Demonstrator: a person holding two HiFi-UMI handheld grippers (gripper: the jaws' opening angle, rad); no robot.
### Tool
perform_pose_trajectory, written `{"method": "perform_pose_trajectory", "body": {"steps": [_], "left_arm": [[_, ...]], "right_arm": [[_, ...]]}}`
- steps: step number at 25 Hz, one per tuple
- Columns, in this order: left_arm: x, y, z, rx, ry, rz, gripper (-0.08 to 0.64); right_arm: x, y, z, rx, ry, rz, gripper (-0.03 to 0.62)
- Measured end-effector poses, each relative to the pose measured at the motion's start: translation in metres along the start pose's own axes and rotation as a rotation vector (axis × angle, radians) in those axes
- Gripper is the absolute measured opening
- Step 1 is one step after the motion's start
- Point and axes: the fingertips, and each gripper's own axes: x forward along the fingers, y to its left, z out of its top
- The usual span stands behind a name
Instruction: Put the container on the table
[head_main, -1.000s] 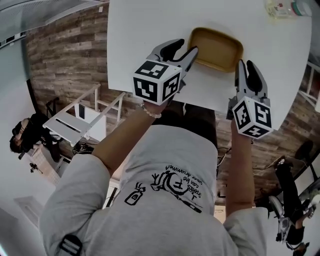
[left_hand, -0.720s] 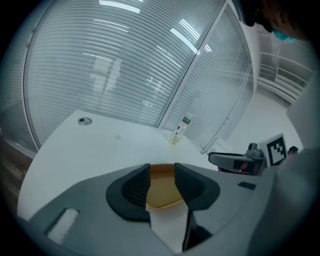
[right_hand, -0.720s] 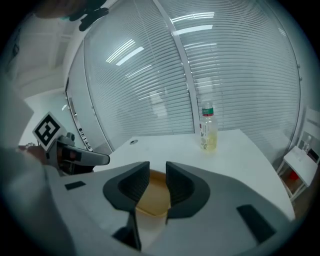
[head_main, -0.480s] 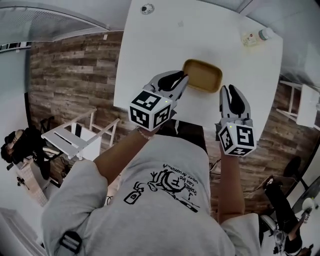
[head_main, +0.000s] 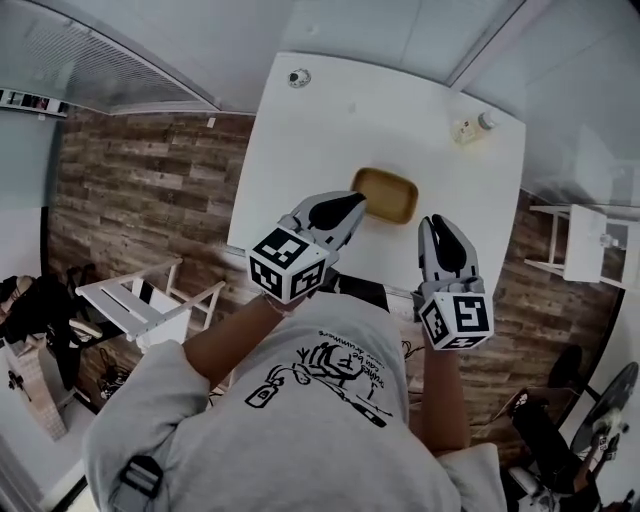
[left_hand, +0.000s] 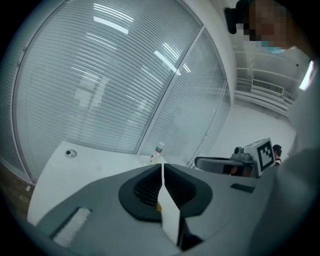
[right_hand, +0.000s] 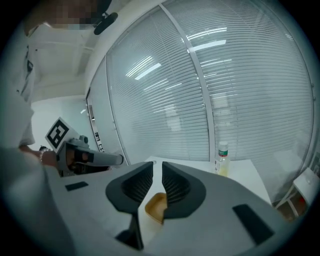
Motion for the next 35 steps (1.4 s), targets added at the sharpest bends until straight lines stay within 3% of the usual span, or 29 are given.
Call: {"method": "perform_pose_trajectory", "body": {"steps": [4, 24, 35], "left_arm": [[-0.010, -0.016, 0.018, 0.011, -0.030, -0.046, 0.014], [-0.051, -0.086, 0.115, 0.054, -0.185, -0.169, 0.012], [-0.066, -0.098, 0.141, 0.110, -0.239, -0.155, 0.012]], "right_arm": [[-0.011, 0.011, 0.023, 0.009, -0.039, 0.028, 0.046], [-0.066, 0.058, 0.135, -0.131, -0.169, 0.116, 0.043], [-0.077, 0.073, 0.170, -0.180, -0.218, 0.137, 0.041]]}}
